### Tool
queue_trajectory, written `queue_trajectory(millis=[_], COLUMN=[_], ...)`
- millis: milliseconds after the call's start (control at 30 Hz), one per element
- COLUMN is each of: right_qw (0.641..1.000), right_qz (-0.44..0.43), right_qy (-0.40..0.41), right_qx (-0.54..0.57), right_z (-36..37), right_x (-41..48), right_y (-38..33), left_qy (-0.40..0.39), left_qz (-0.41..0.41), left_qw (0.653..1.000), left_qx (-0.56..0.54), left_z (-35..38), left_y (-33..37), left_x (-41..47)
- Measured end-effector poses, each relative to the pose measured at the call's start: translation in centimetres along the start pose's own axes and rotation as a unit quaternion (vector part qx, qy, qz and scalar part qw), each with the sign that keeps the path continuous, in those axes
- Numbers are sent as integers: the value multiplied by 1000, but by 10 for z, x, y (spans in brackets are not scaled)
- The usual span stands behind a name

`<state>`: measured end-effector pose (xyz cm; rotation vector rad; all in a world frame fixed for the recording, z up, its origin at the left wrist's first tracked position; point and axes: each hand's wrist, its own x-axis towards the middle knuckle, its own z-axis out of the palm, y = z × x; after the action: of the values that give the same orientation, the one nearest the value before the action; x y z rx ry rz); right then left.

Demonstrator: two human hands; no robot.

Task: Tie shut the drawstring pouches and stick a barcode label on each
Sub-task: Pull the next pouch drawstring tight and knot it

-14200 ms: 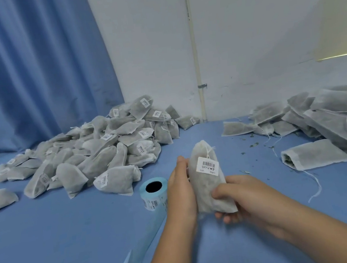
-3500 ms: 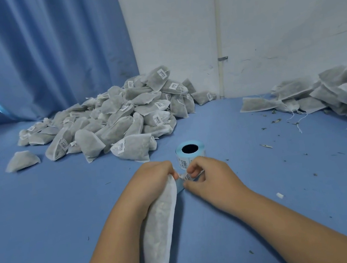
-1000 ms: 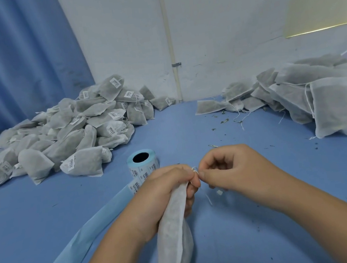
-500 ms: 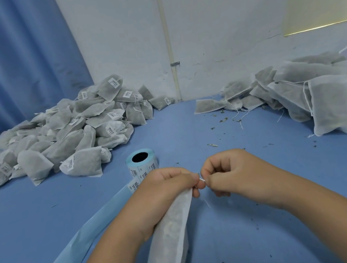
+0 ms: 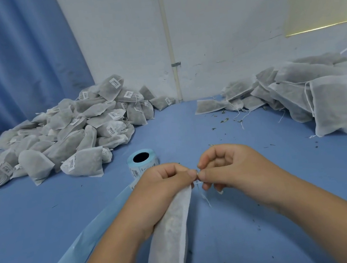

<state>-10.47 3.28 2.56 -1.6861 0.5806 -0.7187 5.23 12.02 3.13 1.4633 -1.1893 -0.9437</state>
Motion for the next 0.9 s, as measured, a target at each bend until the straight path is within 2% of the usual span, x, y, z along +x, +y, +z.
queue_trajectory(millis=[100,267,400,533,700,900], right_qw=[999,970,948,964,984,990], right_qz=[-12,-101,-131,-73,-16,-16], right_qy=[34,100,92,57,37,54], right_qx=[-24,-195,-276,-249,-175,-131], right_z=[3,13,15,12,9,9], right_x=[0,-5,-6,-5,-4,-5], right_y=[-1,0,0,1,-1,-3], left_qy=[13,36,57,84,100,89], left_qz=[14,35,55,76,93,77], left_qw=[1000,995,988,978,976,982], left_qx=[19,83,134,172,171,144], left_z=[1,4,3,4,4,3], left_y=[0,-1,0,-1,-1,-1], left_x=[0,-1,-2,-4,-3,-2])
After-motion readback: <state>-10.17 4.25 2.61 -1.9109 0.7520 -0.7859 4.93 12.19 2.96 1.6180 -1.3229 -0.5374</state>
